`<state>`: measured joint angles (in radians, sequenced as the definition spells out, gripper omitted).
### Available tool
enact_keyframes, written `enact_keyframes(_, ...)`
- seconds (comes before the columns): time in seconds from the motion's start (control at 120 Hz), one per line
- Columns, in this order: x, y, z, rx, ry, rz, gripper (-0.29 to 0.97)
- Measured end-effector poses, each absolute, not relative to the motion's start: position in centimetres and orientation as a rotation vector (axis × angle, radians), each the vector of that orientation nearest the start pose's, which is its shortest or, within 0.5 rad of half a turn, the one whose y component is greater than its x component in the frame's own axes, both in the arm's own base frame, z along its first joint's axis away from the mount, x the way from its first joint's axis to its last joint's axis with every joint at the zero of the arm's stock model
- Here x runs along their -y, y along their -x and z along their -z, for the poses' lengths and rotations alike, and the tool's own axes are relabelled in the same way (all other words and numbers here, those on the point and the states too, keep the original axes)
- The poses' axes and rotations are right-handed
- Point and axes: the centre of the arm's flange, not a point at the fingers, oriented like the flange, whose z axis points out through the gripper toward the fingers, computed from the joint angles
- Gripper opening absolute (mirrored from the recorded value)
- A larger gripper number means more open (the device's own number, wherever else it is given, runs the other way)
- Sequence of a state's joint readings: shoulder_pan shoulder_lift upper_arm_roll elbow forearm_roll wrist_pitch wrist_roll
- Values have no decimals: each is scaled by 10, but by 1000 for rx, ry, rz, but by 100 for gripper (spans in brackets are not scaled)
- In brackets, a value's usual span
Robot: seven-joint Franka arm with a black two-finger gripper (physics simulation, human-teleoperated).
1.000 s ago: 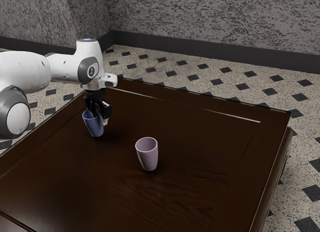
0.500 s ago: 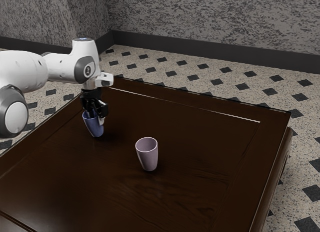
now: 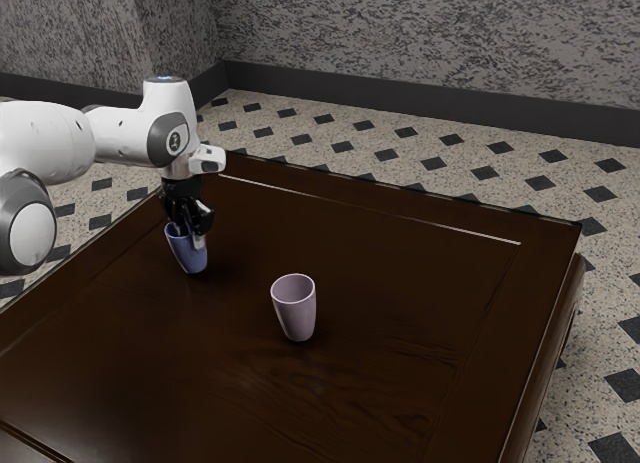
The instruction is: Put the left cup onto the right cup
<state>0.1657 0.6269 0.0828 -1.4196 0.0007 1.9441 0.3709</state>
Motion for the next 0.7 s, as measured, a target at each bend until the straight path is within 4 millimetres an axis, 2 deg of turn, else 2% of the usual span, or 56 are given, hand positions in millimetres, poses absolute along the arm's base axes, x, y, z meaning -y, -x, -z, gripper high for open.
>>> enact_keyframes(0.333,-164,-689,-325,-211,3111,-170,-4)
enact_keyframes(0.583,-164,-689,-326,-213,3106,-169,-9)
enact_keyframes(0.7,-163,-689,-337,-215,3101,-146,-10)
